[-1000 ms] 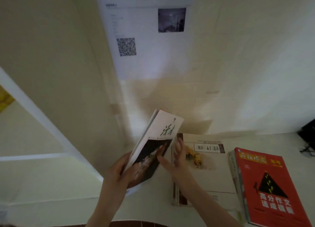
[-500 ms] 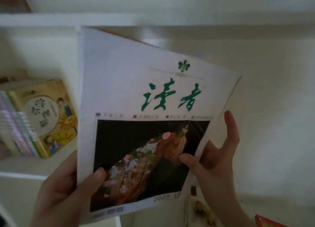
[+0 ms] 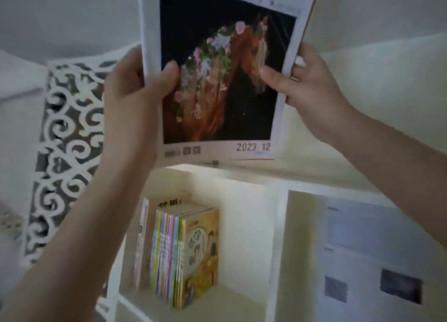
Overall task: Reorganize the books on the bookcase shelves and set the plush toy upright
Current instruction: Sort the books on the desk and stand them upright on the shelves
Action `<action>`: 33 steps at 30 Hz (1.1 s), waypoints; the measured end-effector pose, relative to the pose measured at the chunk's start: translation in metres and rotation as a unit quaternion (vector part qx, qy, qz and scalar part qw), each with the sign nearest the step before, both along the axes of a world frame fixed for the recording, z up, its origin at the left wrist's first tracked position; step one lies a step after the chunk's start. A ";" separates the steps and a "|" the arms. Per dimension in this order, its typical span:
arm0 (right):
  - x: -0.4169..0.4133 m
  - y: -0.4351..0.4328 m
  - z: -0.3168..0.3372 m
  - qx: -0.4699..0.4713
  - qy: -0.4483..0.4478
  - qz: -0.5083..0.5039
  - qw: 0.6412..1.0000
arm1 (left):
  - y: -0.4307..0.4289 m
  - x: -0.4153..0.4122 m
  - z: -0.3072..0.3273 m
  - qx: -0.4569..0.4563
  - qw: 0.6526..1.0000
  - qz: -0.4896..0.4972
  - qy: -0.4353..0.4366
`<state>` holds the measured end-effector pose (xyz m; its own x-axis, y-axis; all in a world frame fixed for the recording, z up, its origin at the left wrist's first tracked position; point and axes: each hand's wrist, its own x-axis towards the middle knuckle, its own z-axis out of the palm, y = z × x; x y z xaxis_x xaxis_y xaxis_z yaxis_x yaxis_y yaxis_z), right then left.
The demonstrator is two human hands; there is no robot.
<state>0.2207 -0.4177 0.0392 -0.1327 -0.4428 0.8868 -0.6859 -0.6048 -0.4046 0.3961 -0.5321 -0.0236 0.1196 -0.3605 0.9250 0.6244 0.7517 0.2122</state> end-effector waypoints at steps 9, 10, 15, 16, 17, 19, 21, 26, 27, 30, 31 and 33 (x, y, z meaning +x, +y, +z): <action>-0.037 -0.144 -0.019 0.356 0.036 -0.182 0.916 | -0.085 -0.079 0.006 0.134 0.952 0.260 -0.088; -0.037 -0.154 -0.028 0.363 0.062 -0.185 0.911 | -0.094 -0.085 0.007 0.139 0.948 0.272 -0.089; -0.032 -0.185 -0.041 0.380 0.164 -0.145 0.899 | -0.126 -0.096 0.010 0.189 0.927 0.319 -0.064; -0.034 -0.190 -0.038 0.382 0.171 -0.138 0.898 | -0.134 -0.098 0.010 0.193 0.922 0.329 -0.071; -0.035 -0.194 -0.035 0.385 0.173 -0.127 0.898 | -0.140 -0.099 0.010 0.188 0.917 0.343 -0.080; -0.036 -0.206 -0.036 0.393 0.180 -0.119 0.894 | -0.151 -0.102 0.010 0.147 0.898 0.406 -0.089; -0.041 -0.219 -0.039 0.389 0.175 -0.139 0.894 | -0.160 -0.107 0.007 0.094 0.879 0.456 -0.103; -0.051 -0.237 -0.038 0.420 0.182 -0.206 0.865 | -0.185 -0.121 0.007 0.065 0.837 0.493 -0.229; -0.053 -0.238 -0.038 0.427 0.180 -0.218 0.859 | -0.188 -0.122 0.007 0.065 0.820 0.519 -0.232; -0.056 -0.237 -0.038 0.425 0.182 -0.230 0.856 | -0.192 -0.120 0.008 0.057 0.809 0.528 -0.252; -0.054 -0.235 -0.038 0.420 0.188 -0.235 0.856 | -0.191 -0.117 0.008 0.051 0.807 0.525 -0.264; -0.052 -0.232 -0.035 0.404 0.179 -0.218 0.870 | -0.186 -0.113 0.006 0.056 0.806 0.527 -0.264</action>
